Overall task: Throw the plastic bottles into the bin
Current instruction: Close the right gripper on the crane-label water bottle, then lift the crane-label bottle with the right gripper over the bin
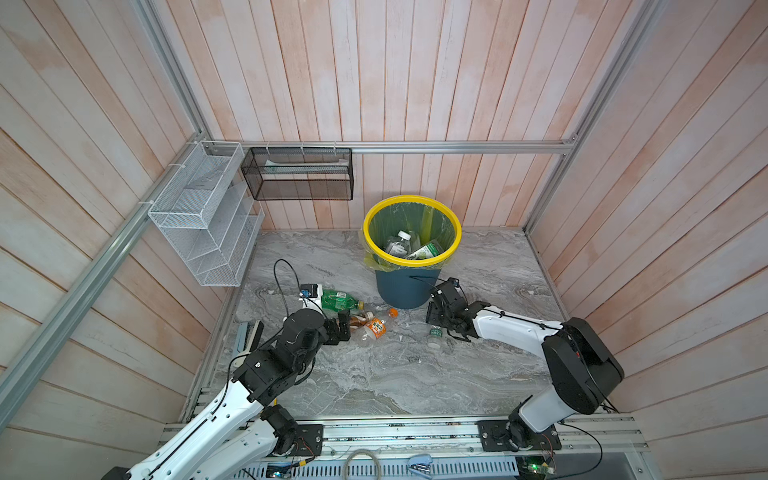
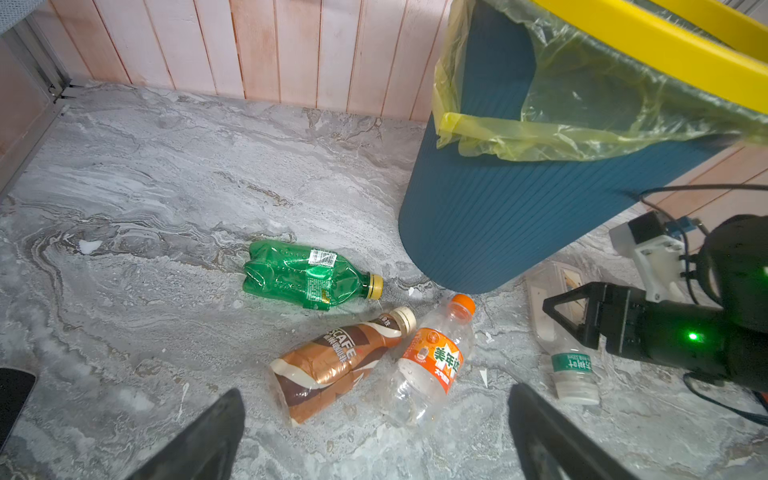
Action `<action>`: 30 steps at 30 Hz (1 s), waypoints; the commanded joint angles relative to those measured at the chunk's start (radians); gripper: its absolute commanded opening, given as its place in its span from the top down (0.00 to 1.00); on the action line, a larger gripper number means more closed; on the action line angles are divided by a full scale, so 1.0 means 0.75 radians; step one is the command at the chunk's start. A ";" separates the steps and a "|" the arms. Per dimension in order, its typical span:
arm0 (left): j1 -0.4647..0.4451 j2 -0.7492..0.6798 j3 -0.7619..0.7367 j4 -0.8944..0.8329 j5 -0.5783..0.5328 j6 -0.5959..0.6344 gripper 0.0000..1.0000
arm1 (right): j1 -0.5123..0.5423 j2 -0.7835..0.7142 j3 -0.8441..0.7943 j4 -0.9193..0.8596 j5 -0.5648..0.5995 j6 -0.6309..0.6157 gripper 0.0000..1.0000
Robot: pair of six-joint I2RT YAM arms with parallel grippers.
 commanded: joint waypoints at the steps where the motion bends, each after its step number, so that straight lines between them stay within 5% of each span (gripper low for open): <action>1: 0.007 -0.003 -0.028 0.007 0.015 -0.018 0.00 | -0.023 -0.039 -0.051 -0.048 0.035 -0.032 0.38; 8: 0.004 0.022 -0.037 0.028 0.027 -0.019 0.00 | -0.101 -0.235 -0.209 0.029 -0.049 -0.041 0.48; 22: 0.007 0.075 -0.101 0.104 0.077 -0.005 0.00 | -0.372 -1.159 -0.281 0.032 -0.128 -0.080 0.48; 30: 0.007 0.123 -0.094 0.126 0.134 0.007 0.00 | -0.432 -1.071 0.138 0.135 -0.253 -0.128 0.48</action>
